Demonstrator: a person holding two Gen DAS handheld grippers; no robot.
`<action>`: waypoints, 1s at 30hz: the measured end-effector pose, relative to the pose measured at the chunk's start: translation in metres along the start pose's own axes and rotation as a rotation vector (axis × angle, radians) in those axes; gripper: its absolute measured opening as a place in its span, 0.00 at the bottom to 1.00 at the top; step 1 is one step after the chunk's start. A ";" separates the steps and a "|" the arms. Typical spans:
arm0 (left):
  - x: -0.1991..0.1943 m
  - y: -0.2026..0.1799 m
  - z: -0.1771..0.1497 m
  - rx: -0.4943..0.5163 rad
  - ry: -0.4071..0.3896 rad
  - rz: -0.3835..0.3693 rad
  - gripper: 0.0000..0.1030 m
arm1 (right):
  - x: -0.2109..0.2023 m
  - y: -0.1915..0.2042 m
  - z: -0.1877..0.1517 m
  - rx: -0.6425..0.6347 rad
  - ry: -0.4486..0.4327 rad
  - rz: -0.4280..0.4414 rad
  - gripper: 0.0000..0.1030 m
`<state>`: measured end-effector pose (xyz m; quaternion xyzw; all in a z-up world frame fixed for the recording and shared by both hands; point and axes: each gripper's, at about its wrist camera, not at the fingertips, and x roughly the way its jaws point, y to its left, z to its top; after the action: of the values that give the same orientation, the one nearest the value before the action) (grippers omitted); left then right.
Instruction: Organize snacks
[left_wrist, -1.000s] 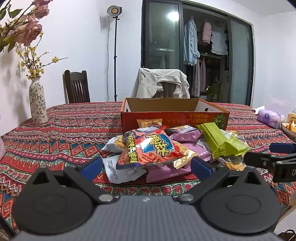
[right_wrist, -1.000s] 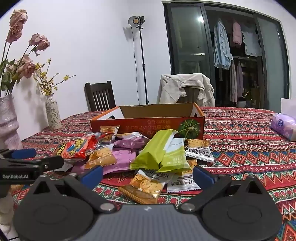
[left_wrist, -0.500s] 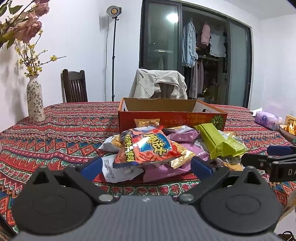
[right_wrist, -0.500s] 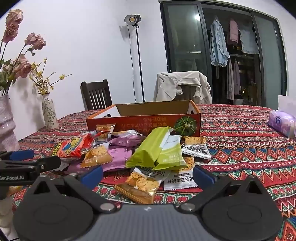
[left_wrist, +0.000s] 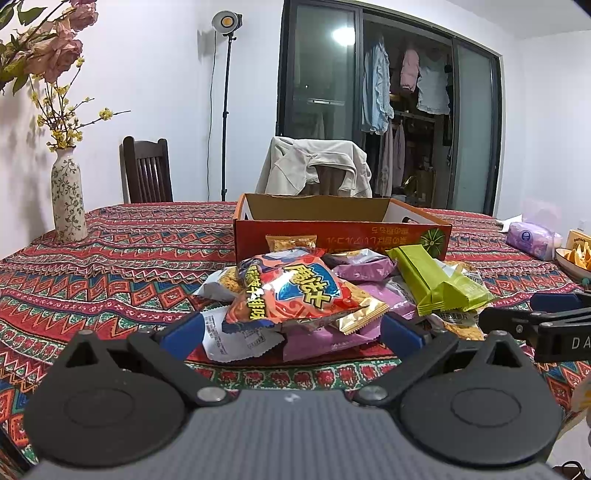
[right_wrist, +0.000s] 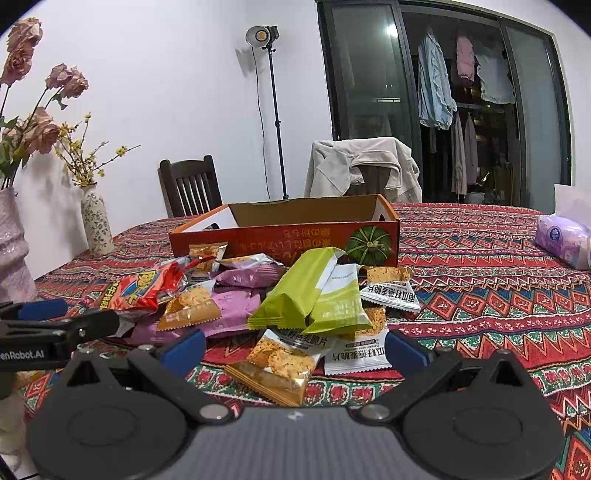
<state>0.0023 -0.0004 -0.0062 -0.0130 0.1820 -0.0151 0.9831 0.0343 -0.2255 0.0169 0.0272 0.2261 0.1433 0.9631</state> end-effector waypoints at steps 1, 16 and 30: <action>0.000 0.000 0.000 0.000 -0.001 0.000 1.00 | 0.000 0.000 0.000 0.000 0.000 0.000 1.00; 0.000 0.000 -0.001 0.004 -0.007 -0.003 1.00 | 0.000 0.001 0.001 -0.008 0.002 0.000 1.00; -0.001 0.000 -0.001 0.003 -0.011 -0.007 1.00 | 0.000 0.001 0.001 -0.009 0.003 -0.001 1.00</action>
<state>0.0014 -0.0001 -0.0067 -0.0120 0.1764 -0.0186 0.9841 0.0340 -0.2246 0.0177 0.0223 0.2270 0.1440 0.9629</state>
